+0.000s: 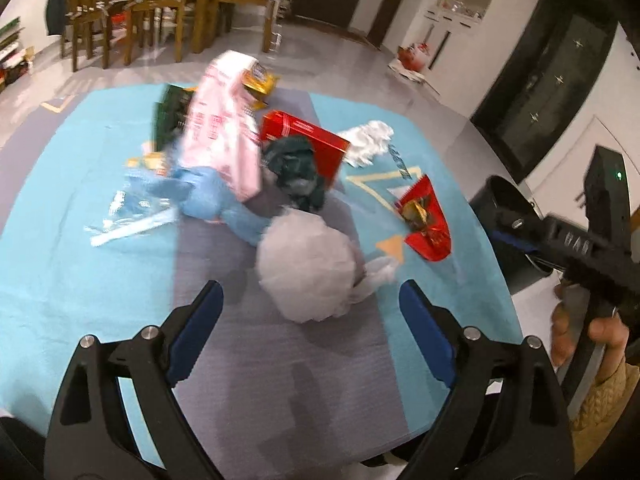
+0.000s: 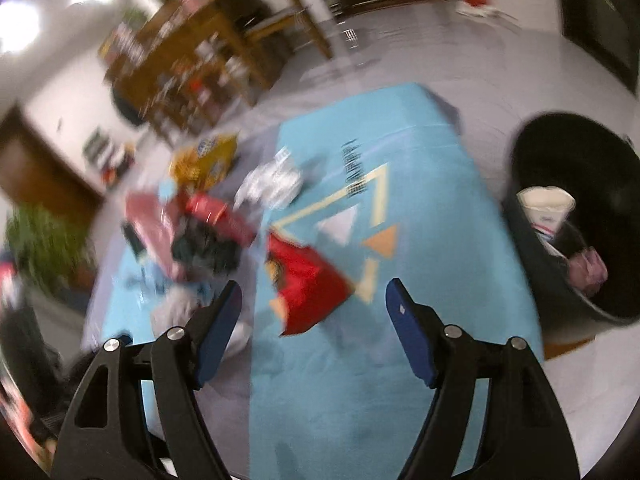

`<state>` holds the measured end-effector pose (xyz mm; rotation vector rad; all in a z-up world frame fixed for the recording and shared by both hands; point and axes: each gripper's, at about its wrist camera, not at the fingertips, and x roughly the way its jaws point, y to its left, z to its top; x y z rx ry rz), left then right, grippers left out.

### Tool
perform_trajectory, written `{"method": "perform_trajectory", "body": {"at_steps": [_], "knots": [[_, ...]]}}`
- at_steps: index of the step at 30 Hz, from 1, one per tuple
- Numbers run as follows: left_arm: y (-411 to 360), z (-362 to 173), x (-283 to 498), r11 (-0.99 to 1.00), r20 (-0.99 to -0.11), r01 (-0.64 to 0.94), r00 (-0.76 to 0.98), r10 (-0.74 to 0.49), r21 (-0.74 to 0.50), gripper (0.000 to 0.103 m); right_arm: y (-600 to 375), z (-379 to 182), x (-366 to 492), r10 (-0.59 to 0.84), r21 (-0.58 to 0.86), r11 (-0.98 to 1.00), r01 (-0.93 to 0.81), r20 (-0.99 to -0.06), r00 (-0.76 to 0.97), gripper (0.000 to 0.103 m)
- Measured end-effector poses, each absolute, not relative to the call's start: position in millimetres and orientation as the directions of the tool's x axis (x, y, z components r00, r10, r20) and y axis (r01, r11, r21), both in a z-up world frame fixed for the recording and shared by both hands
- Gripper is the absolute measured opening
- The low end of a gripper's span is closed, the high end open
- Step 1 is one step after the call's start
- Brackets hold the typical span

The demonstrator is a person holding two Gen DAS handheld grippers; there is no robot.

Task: Collect trash
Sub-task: 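Grasp the white plastic bag with the left gripper while the right gripper grasps the red snack wrapper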

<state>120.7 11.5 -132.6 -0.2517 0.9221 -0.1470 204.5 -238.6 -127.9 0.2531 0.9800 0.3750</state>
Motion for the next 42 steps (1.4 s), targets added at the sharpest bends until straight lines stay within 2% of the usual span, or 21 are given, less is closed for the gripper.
{"method": "perform_trajectory", "body": {"at_steps": [7,9,11,15,17,19,21,25,32,38,42], "knots": [[0.4,-147.6,139.6,0.967,-0.786,0.014,0.579,-0.217,-0.256,0.089,-193.8,-138.7,205.2,0.328,0.196,0.936,-0.292,-0.785,0.525,0.073],[-1.2,-150.9,144.2,0.967,-0.792,0.011,0.572,-0.213,-0.253,0.086,-190.0,-140.5,207.7,0.311,0.173,0.940,-0.293,-0.790,0.529,0.073],[-2.1,-153.6,146.7,0.968,-0.797,0.014,0.564,-0.215,-0.252,0.071,-186.9,-145.4,212.6,0.302,0.167,0.942,-0.291,-0.799,0.520,0.073],[0.1,-158.4,147.7,0.969,-0.804,0.011,0.556,-0.210,-0.245,0.054,-185.7,-154.6,222.3,0.298,0.178,0.945,-0.275,-0.815,0.497,0.071],[2.1,-159.7,147.7,0.968,-0.804,0.010,0.554,-0.214,-0.251,0.040,-185.0,-156.9,224.8,0.292,0.176,0.947,-0.269,-0.819,0.493,0.061],[2.5,-160.3,147.5,0.967,-0.801,0.017,0.556,-0.222,-0.256,0.031,-184.2,-158.9,225.6,0.269,0.152,0.952,-0.265,-0.829,0.490,0.050],[2.1,-159.4,146.2,0.967,-0.799,0.025,0.558,-0.225,-0.255,0.026,-183.5,-159.8,225.0,0.233,0.115,0.960,-0.257,-0.836,0.497,0.042],[6.2,-153.6,142.3,0.961,-0.788,0.027,0.566,-0.242,-0.276,0.019,-186.1,-160.4,223.4,0.211,0.100,0.966,-0.239,-0.839,0.501,0.037],[21.6,-124.1,126.3,0.936,-0.727,0.052,0.616,-0.303,-0.347,0.017,-204.9,-134.8,214.5,0.317,0.232,0.947,-0.221,-0.775,0.546,0.034],[28.6,-86.7,117.3,0.903,-0.650,0.077,0.668,-0.361,-0.423,0.017,-239.7,-111.1,208.9,0.525,0.502,0.840,-0.207,-0.655,0.544,0.034],[20.9,-70.2,119.8,0.888,-0.617,0.107,0.682,-0.393,-0.448,0.017,-263.5,-103.5,210.3,0.597,0.620,0.765,-0.174,-0.582,0.553,0.034]]}}
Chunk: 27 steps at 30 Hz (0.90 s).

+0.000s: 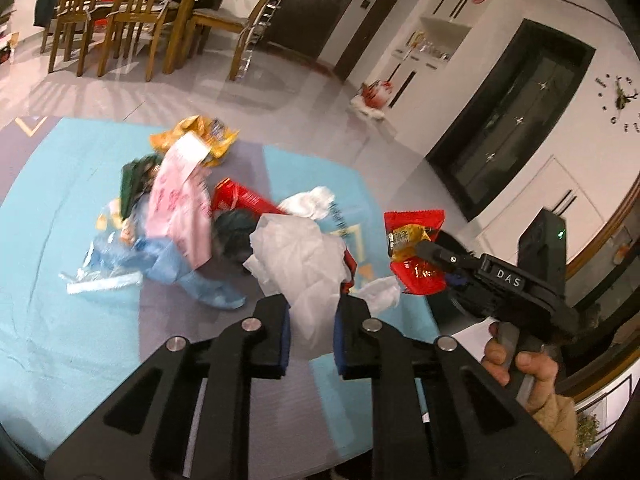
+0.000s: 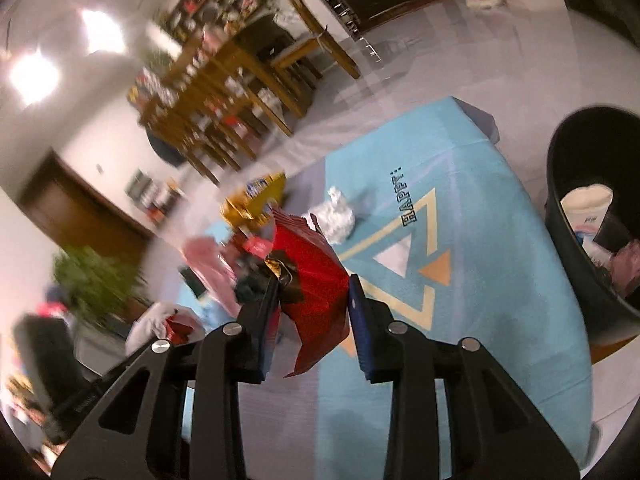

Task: Collect trash
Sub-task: 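Grasp the white plastic bag with the left gripper while the right gripper grasps the red snack wrapper, then carry the white bag and red wrapper over the bin and open both grippers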

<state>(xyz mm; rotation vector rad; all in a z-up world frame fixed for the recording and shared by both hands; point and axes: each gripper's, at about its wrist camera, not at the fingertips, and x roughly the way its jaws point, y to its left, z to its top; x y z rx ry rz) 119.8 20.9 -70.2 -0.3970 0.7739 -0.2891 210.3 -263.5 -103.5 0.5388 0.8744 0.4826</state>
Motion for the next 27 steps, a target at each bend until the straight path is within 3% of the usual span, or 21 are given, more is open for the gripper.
{"method": "perform_trajectory", "body": {"at_steps": [10,18,27], "knots": [[-36.5,-41.5,143.5,0.872,-0.583,0.237,0.665,-0.467,-0.428,0.017,-333.3,-81.0,192.0,0.532,0.667,0.740,-0.091,-0.496,0.686,0.034],[-129.9,-31.2,178.1,0.826,-0.576,0.402,0.592,-0.564,-0.396,0.017,-423.8,-76.5,167.3,0.286,0.645,0.751,0.142,-0.511,0.810,0.034],[-236.6,-41.8,229.9,0.797,-0.624,0.508,0.518,-0.585,-0.326,0.019,-482.1,-99.8,163.3,0.185,0.704,0.635,0.318,-0.539,0.822,0.034]]}}
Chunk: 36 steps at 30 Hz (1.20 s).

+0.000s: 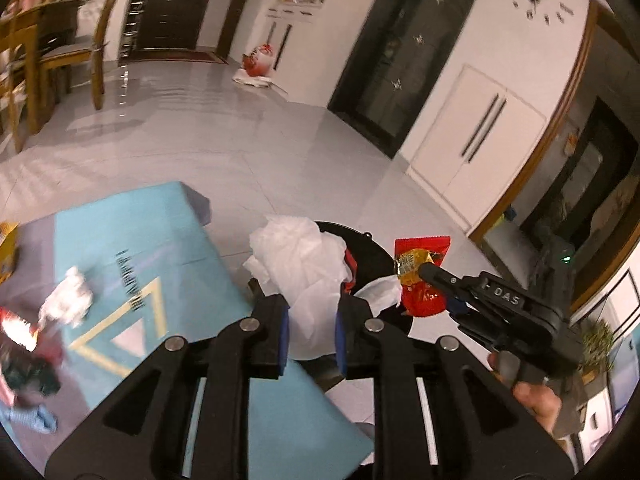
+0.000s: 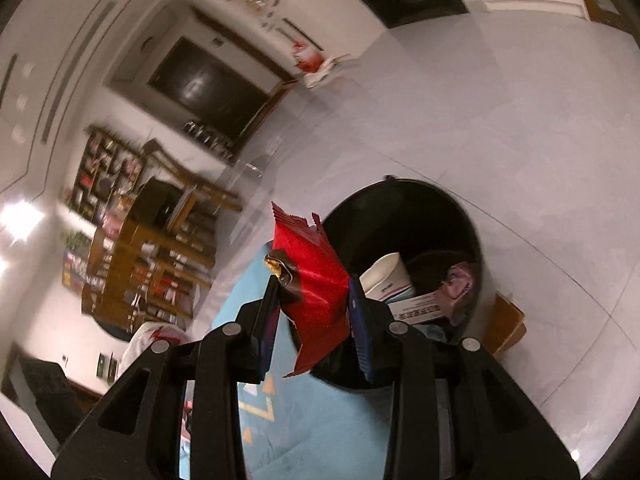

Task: Collect trash
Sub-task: 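Carry the white bag and red wrapper over the bin and open both grippers, then grasp the blue cloth with the left gripper while the right gripper grasps the dark green bag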

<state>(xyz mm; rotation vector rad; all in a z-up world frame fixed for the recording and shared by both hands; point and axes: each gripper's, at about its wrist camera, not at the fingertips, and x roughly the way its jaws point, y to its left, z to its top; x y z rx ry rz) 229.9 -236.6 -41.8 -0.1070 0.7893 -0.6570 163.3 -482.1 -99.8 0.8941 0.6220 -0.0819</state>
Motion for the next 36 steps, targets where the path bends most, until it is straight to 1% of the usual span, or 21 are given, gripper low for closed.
{"method": "perform_trajectory", "body": {"at_steps": [4,6,7,8,9,10,11,12,13,15,19,21,24,26,29,32,36], "knots": [[-270.8,-58.3,239.7,0.801,-0.658,0.534,0.506,-0.558,-0.268,0.022,-493.4,-107.7,165.7,0.172,0.713,0.604,0.357,-0.553,0.815,0.036],[-283.5,-67.3,246.8,0.802,-0.668,0.537,0.498,-0.553,-0.264,0.030,-497.3,-112.1,168.7,0.173,0.720,0.588,0.370,-0.558,0.811,0.037],[-288.0,-72.4,250.7,0.802,-0.674,0.531,0.488,-0.554,-0.274,0.047,-500.1,-115.4,170.7,0.176,0.725,0.576,0.377,-0.561,0.809,0.045],[-293.8,-79.5,257.1,0.798,-0.686,0.527,0.466,-0.559,-0.293,0.064,-502.4,-119.2,173.8,0.182,0.734,0.558,0.386,-0.562,0.806,0.050],[-295.9,-84.1,260.2,0.800,-0.692,0.521,0.461,-0.556,-0.297,0.066,-504.8,-122.4,176.3,0.188,0.745,0.536,0.397,-0.564,0.804,0.056],[-299.0,-88.1,263.0,0.805,-0.700,0.518,0.460,-0.547,-0.290,0.068,-508.4,-127.5,178.0,0.192,0.756,0.508,0.413,-0.566,0.802,0.061],[-301.5,-92.4,265.0,0.809,-0.710,0.518,0.457,-0.536,-0.278,0.071,-510.8,-131.3,179.0,0.194,0.762,0.486,0.427,-0.571,0.798,0.061],[-302.4,-94.3,265.4,0.812,-0.714,0.516,0.457,-0.530,-0.272,0.071,-512.3,-132.5,178.6,0.192,0.764,0.475,0.437,-0.574,0.796,0.061],[-299.6,-96.0,264.9,0.810,-0.711,0.515,0.454,-0.536,-0.282,0.072,-513.5,-133.8,178.0,0.189,0.766,0.463,0.446,-0.577,0.794,0.061],[-290.8,-97.4,261.2,0.804,-0.705,0.513,0.447,-0.550,-0.301,0.076,-513.5,-132.5,175.9,0.200,0.779,0.448,0.439,-0.566,0.800,0.062],[-259.0,-101.1,239.5,0.823,-0.704,0.493,0.475,-0.527,-0.283,0.089,-502.2,-127.9,178.3,0.248,0.788,0.468,0.400,-0.552,0.796,0.064],[-239.9,-106.2,226.2,0.838,-0.709,0.476,0.493,-0.505,-0.266,0.091,-492.3,-124.0,182.0,0.273,0.783,0.497,0.374,-0.550,0.789,0.064],[-209.2,-115.0,207.0,0.879,-0.736,0.436,0.528,-0.423,-0.191,0.091,-472.3,-115.3,190.2,0.307,0.765,0.557,0.322,-0.551,0.776,0.066],[-185.2,-117.4,193.3,0.895,-0.739,0.416,0.549,-0.390,-0.163,0.091,-454.8,-110.1,196.4,0.339,0.746,0.606,0.276,-0.556,0.759,0.066],[-136.9,-113.4,169.6,0.918,-0.719,0.367,0.597,-0.357,-0.152,0.091,-421.0,-104.2,205.7,0.384,0.696,0.690,0.197,-0.583,0.717,0.066],[-86.6,-105.2,145.9,0.945,-0.689,0.305,0.661,-0.298,-0.117,0.091,-380.6,-97.1,213.7,0.410,0.631,0.768,0.107,-0.614,0.675,0.066],[-8.7,-85.3,128.0,0.983,-0.642,0.176,0.749,-0.162,-0.042,0.093,-334.9,-98.9,216.8,0.466,0.601,0.799,0.014,-0.635,0.616,0.066]]}}
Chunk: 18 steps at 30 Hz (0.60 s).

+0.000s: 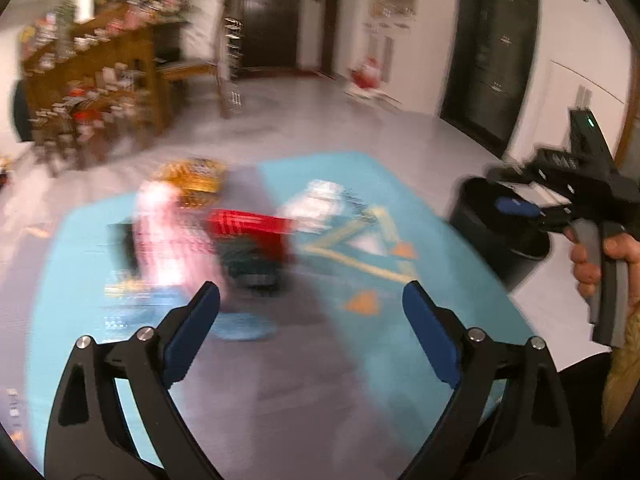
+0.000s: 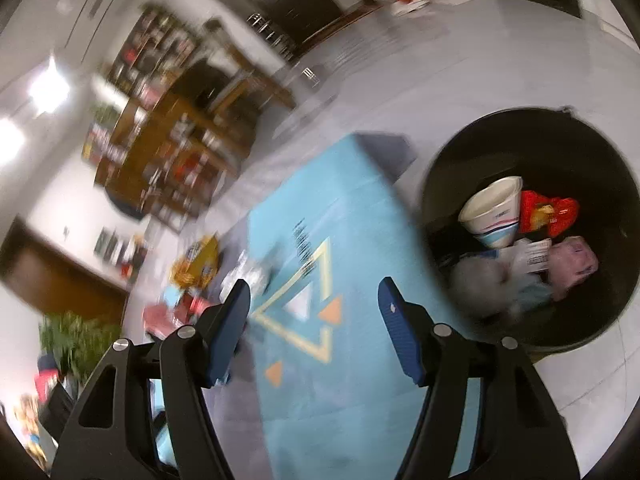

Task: Collect trash
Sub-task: 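Grasp the blue cloth with the left gripper while the right gripper grasps the dark green bag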

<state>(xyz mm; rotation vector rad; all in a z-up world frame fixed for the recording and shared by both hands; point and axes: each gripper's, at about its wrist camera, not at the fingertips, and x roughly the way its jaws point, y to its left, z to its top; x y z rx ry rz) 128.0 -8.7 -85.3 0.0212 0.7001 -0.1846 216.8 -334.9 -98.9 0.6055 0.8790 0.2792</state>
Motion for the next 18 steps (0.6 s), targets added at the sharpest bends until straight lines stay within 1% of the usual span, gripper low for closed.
{"method": "perform_trajectory", "body": {"at_steps": [2,4,5,7,9,11,14,18], "knots": [[28.0,-76.3,129.2,0.992,-0.630,0.127,0.769,-0.109,-0.017,0.093,-313.1,-102.1,217.7,0.493,0.596,0.803,-0.019,-0.645,0.584,0.066],[61.9,-65.9,136.3,0.997,-0.624,0.076,0.778,-0.076,-0.026,0.094,-294.8,-104.1,218.0,0.506,0.582,0.812,-0.053,-0.656,0.560,0.066],[84.7,-60.8,142.9,0.996,-0.629,0.050,0.772,-0.086,-0.075,0.095,-285.9,-104.1,217.9,0.514,0.576,0.814,-0.071,-0.658,0.551,0.066],[125.6,-56.2,154.1,0.972,-0.623,0.016,0.765,-0.163,-0.234,0.096,-262.1,-102.6,218.2,0.535,0.564,0.816,-0.127,-0.654,0.535,0.066],[151.4,-60.0,156.9,0.943,-0.605,-0.027,0.773,-0.190,-0.331,0.096,-245.1,-99.8,218.2,0.553,0.556,0.813,-0.172,-0.646,0.526,0.066],[162.1,-70.1,156.8,0.928,-0.594,-0.046,0.780,-0.197,-0.369,0.096,-219.3,-99.0,218.8,0.579,0.546,0.805,-0.231,-0.641,0.504,0.066],[148.7,-84.9,158.3,0.931,-0.625,-0.004,0.742,-0.241,-0.365,0.096,-182.8,-104.9,221.2,0.607,0.530,0.794,-0.298,-0.656,0.449,0.066],[114.5,-83.4,157.1,0.966,-0.647,0.112,0.724,-0.240,-0.232,0.096,-140.6,-118.2,226.1,0.604,0.502,0.796,-0.340,-0.698,0.384,0.066]]}}
